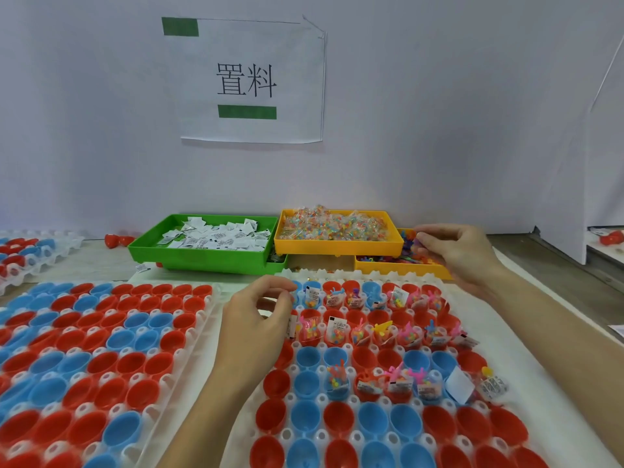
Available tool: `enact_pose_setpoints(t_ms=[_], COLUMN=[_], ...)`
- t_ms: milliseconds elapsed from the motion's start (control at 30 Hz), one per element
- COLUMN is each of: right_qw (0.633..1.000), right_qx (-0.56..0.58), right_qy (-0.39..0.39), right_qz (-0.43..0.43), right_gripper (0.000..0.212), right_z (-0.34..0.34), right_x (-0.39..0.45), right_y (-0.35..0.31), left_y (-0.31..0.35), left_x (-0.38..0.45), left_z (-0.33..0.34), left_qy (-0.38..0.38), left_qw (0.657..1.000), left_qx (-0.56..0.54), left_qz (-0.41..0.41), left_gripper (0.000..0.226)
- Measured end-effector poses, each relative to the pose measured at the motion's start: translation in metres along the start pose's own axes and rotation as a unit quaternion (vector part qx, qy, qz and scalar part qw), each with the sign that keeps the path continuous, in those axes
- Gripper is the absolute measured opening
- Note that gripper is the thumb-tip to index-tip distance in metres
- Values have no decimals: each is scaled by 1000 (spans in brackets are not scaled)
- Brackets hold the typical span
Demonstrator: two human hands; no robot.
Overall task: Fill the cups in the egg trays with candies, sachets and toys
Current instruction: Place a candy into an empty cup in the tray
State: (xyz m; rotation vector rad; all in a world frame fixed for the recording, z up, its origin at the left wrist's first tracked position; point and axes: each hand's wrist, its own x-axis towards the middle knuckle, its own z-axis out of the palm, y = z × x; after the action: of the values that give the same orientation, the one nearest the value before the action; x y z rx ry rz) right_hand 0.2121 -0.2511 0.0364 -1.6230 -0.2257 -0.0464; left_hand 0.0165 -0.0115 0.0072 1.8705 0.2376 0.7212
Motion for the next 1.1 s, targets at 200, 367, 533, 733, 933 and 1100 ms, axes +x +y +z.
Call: enact_pose_setpoints(t_ms=[200, 367, 533, 733, 933, 1100], right_qw=[987, 968, 958, 955, 959, 969], right_qx=[-47, -112, -82, -91, -46, -47], right_qy=[-130, -183, -226, -225, -228, -149], right_qz=[-78, -131, -156, -173, -165, -192], right_gripper=[15, 7, 14, 22, 28, 25], right_z=[24, 39, 44, 48, 51, 38], right_x=[-81, -111, -128, -136, -138, -125], right_y=[-23, -34, -34, -30, -30, -31], left_y=[11, 23, 28, 27, 30, 31], left_x=[-6, -12, -18, -20, -17, -11], left_z=[2, 2, 6, 9, 1, -11], left_qy=[-50, -105, -168, -150, -176, -170], left_qw=[997, 988, 975, 979, 978, 984], left_qx=[-29, -55, -77, -77, -89, -54], left_qz=[49, 95, 124, 116, 73, 23], left_gripper=[23, 12, 30, 18, 30, 20])
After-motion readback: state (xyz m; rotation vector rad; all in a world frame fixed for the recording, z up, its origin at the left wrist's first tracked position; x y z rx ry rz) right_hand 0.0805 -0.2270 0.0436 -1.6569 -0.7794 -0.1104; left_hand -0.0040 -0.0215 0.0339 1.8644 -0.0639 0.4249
